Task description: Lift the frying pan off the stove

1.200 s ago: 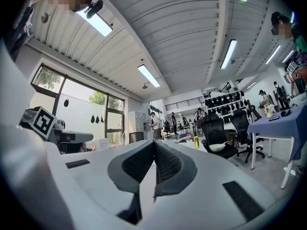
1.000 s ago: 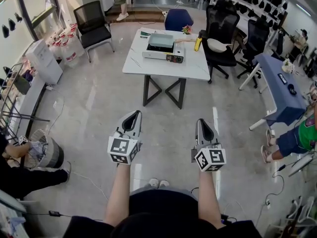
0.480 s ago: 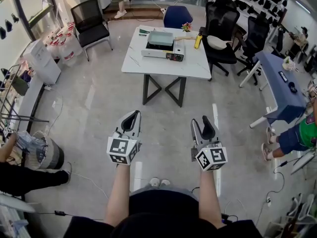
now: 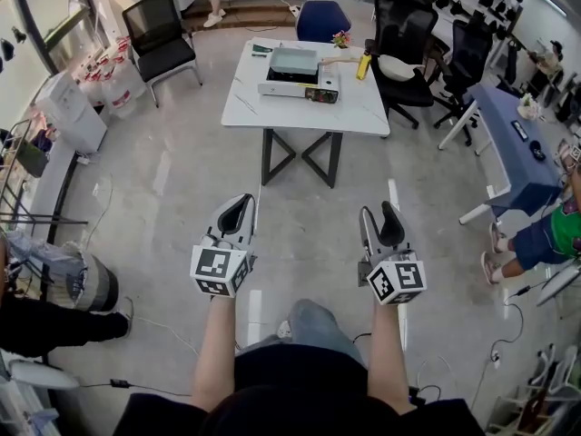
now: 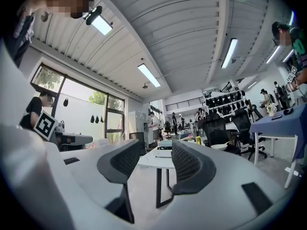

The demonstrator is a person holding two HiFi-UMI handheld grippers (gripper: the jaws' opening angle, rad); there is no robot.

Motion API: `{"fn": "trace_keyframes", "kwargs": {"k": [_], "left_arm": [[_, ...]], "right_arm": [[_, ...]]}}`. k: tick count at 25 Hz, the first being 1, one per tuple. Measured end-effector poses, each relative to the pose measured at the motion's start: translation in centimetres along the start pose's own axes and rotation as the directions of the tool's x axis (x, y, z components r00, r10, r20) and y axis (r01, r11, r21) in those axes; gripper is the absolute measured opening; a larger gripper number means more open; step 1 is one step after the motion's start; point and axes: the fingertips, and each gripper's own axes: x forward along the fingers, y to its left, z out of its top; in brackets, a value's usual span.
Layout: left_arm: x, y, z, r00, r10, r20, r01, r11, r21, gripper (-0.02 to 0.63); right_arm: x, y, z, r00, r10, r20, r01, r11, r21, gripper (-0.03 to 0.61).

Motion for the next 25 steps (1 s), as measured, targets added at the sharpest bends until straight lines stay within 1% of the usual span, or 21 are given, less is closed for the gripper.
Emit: {"fn": "trace_keyframes", "kwargs": {"k": [5, 8, 12, 15, 19, 21, 25], "left_arm": [[0.1, 1.0, -0.4, 1.000, 0.004, -0.006, -0.004, 1.000, -0.008, 0.017], [0.9, 1.5, -0.4, 1.000, 0.006, -0.004, -0.006, 1.000, -0.011, 0.017], [2.5, 2.2, -0.3, 1.000, 0.006, 0.002, -0.006, 1.000, -0.011, 0.017], [4.3, 3.3, -0.1, 1.000, 0.014, 0.013, -0.014, 1.000, -0.008, 0.017], [8.0, 5.2, -0.4, 1.000, 0.022, 0.014, -0.022, 1.000, -0.006, 0.017], [10.4, 6.6, -0.6, 0.999, 0.032, 0.015, -0.032, 0.999, -0.006, 0.017], [17.2, 10.5, -0.8, 0.997, 0.064, 0.034, -0.064, 0.998, -0.004, 0.017]], "right_arm": [[0.3, -0.4, 0.6, 0.999, -0.032, -0.006, 0.032, 0.999, -0.003, 0.194], [1.3, -0.8, 0.7, 1.000, -0.024, 0.004, 0.024, 1.000, 0.001, 0.193], [2.7, -2.5, -0.2, 1.000, -0.008, 0.025, 0.008, 1.000, -0.011, 0.193], [4.5, -3.5, 0.3, 0.999, -0.013, 0.036, 0.013, 1.000, -0.012, 0.193], [8.3, -5.5, 0.9, 0.999, -0.039, 0.034, 0.039, 0.999, -0.003, 0.193], [11.0, -6.7, 0.9, 0.999, -0.036, 0.040, 0.037, 0.999, -0.006, 0.193], [18.6, -10.3, 0.5, 0.998, -0.010, 0.065, 0.012, 1.000, -0.028, 0.193]]}}
